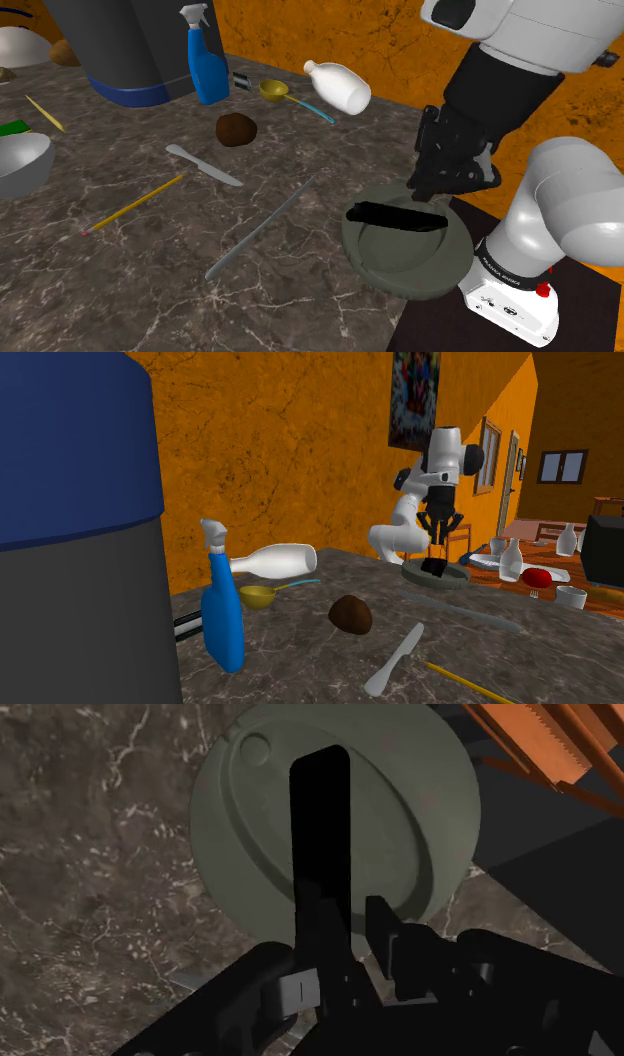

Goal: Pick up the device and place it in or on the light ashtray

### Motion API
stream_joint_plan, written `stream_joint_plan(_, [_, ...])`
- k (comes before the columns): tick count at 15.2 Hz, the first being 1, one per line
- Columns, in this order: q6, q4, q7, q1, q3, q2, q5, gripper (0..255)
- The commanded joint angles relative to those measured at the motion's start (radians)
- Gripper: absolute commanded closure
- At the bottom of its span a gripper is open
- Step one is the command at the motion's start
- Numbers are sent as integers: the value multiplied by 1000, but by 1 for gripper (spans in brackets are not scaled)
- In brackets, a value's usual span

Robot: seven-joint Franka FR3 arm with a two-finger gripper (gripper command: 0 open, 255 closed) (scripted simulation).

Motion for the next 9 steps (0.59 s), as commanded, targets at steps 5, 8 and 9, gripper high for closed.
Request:
stream_joint_plan(5, [32, -47, 0, 9, 13, -14, 14, 0])
stream_joint_plan(8, [74, -222, -366, 117, -389, -21, 143, 0])
stream_joint_plan(9, [73, -235, -413, 123, -434, -10, 156, 0])
